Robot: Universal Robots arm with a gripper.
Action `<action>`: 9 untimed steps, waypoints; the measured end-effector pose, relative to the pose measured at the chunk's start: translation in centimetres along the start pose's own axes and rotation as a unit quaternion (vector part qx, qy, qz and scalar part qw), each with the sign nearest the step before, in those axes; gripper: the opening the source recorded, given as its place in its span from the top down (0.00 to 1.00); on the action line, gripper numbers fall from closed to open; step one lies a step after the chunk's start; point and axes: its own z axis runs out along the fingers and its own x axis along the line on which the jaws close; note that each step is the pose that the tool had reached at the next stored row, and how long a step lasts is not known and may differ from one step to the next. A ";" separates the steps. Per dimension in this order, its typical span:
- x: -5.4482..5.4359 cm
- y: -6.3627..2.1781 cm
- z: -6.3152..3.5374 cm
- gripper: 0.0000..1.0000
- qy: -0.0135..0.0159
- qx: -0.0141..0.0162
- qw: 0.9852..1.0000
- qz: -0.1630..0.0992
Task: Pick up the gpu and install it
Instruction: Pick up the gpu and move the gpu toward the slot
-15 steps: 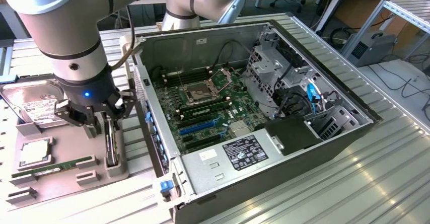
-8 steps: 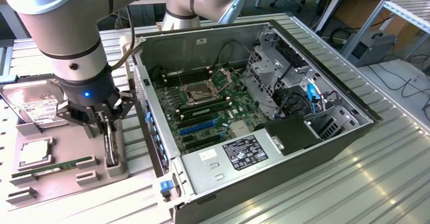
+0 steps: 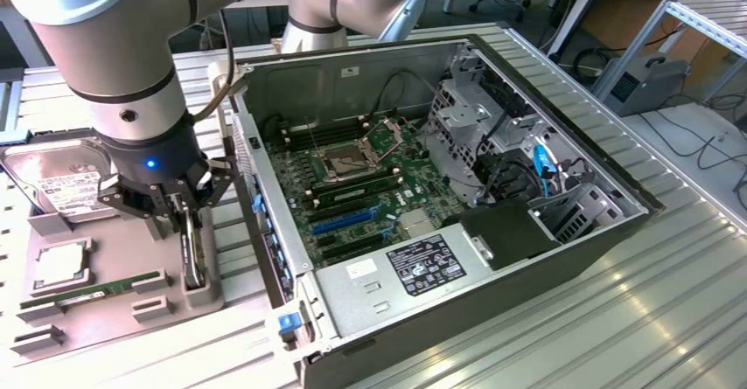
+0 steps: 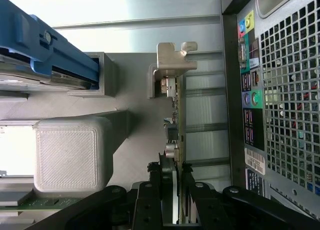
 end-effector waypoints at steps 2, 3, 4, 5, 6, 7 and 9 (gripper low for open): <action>0.0 0.00 -0.02 0.73 0.000 0.000 1.000 0.000; 0.0 0.00 -0.06 0.73 0.000 0.000 1.000 0.000; 0.0 0.00 -0.10 0.73 0.000 0.000 1.000 0.000; 0.0 0.00 -0.13 0.73 0.000 0.000 1.000 0.000; 0.0 0.00 -0.16 0.73 0.000 0.000 1.000 0.000; 0.0 0.00 -0.18 0.73 0.000 0.000 1.000 0.000; 0.0 0.00 -0.25 0.73 0.000 0.000 1.000 0.000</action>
